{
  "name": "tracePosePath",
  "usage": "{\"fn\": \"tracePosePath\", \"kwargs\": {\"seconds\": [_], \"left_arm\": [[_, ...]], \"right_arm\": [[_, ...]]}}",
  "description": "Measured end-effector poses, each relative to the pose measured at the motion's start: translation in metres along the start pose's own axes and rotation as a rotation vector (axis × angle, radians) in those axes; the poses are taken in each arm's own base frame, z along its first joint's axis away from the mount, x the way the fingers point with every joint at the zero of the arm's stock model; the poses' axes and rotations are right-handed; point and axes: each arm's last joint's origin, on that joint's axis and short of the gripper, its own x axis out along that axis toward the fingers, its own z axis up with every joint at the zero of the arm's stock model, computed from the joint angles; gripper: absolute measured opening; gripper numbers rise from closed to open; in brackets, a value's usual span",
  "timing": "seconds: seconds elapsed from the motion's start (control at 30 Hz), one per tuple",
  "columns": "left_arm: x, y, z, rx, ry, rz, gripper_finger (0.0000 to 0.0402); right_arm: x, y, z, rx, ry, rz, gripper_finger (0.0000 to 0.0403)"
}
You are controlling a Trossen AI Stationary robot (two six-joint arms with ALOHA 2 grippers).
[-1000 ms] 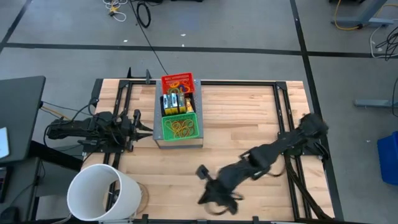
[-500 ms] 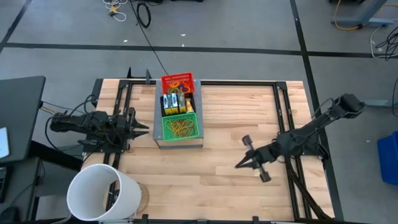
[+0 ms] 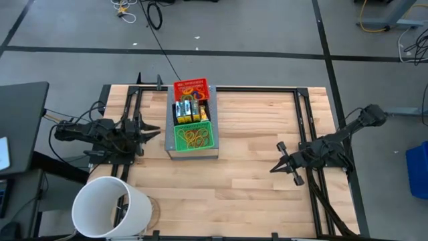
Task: Pick & Place Office Desk Supplies
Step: Return to Home Position
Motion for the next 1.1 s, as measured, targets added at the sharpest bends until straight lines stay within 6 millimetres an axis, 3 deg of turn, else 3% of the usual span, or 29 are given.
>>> {"fn": "tracePosePath", "kwargs": {"seconds": [0.27,0.43,0.53,0.67,0.73,0.97,1.1], "left_arm": [[0.0,-0.004,0.002,-0.001,-0.024,-0.15,0.0084],[0.0,0.0,-0.001,-0.187,0.009,0.003,0.0084],[0.0,-0.002,-0.003,-0.269,0.035,-0.054,0.0084],[-0.001,-0.01,0.002,-0.188,-0.009,-0.361,0.0084],[-0.002,-0.012,0.009,-0.151,-0.085,-0.427,0.0084],[-0.002,-0.011,0.007,-0.09,-0.084,-0.392,0.0084],[0.005,-0.015,-0.011,-0.056,-0.061,-0.378,0.0084]], "right_arm": [[-0.01,-0.002,0.002,-0.023,-0.022,-0.043,0.0004],[-0.011,-0.005,0.001,-0.081,-0.002,-0.141,0.0005],[-0.011,-0.006,-0.001,-0.087,0.011,-0.157,0.0005],[-0.011,-0.006,-0.001,-0.082,0.012,-0.156,0.0005],[-0.011,-0.006,-0.001,-0.081,0.012,-0.156,0.0005],[-0.011,-0.007,-0.006,-0.083,0.069,-0.194,0.0005],[-0.011,-0.006,-0.006,-0.042,0.065,-0.172,0.0005]]}}
